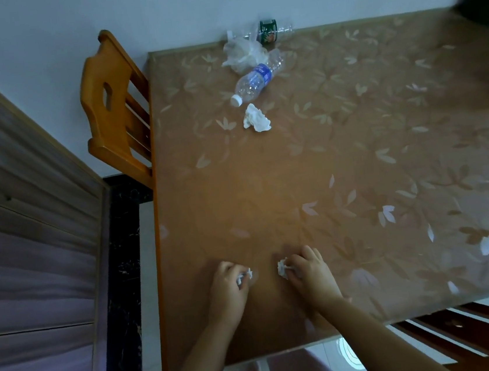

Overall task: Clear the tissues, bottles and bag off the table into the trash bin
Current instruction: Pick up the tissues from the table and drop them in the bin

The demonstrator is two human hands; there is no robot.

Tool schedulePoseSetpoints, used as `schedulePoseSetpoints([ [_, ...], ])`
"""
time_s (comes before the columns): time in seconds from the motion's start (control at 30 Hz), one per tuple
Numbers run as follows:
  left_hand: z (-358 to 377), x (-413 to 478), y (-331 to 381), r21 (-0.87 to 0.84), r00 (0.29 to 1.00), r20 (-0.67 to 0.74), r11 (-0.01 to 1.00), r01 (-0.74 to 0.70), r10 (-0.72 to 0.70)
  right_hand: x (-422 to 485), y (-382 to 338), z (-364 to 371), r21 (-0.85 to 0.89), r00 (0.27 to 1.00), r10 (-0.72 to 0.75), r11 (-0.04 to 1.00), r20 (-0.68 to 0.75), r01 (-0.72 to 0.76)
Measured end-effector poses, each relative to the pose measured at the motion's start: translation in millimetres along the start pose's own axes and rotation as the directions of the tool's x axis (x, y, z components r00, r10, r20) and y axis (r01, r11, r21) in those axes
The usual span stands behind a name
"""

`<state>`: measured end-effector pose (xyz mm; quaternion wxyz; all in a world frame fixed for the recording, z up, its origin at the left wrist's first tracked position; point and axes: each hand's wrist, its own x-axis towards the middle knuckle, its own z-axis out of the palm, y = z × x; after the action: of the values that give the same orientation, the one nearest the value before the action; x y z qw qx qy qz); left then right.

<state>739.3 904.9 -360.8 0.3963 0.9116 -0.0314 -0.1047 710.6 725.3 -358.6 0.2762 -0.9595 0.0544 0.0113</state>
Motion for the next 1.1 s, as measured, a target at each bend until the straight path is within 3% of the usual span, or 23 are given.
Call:
schedulePoseSetpoints([
  [0.3,-15.9,-9.0,4.4,-0.201,0.991,-0.027,0.972,0.122,-0.13,-5.0,-15.4,-10.9,0.098,0.987,0.12,0.989,-0.111,-0.11],
  [0.47,-38.5,-15.0,32.0,-0.289,0.992,-0.099,0.956,0.044,-0.075,-2.2,-33.0,-31.0,0.149,0.966,0.092,0.987,-0.243,-0.057],
  [0.67,-56.0,-16.8,64.6,-0.587,0.964,-0.169,0.807,0.068,-0.204,-8.4,-57.6,-71.9,0.247,0.912,0.124,0.969,-0.39,-0.026],
  [0.77,-64.8,-25.5,85.8,-0.665,0.974,-0.165,0.747,0.008,-0.157,-23.7,-67.9,-93.3,0.286,0.878,0.152,0.958,-0.453,-0.018],
  [1.1,-49.2,-68.6,137.8,-0.676,0.996,-0.055,0.731,-0.09,0.071,-106.4,-60.5,-143.3,0.36,0.773,0.31,0.926,-0.554,-0.113],
])
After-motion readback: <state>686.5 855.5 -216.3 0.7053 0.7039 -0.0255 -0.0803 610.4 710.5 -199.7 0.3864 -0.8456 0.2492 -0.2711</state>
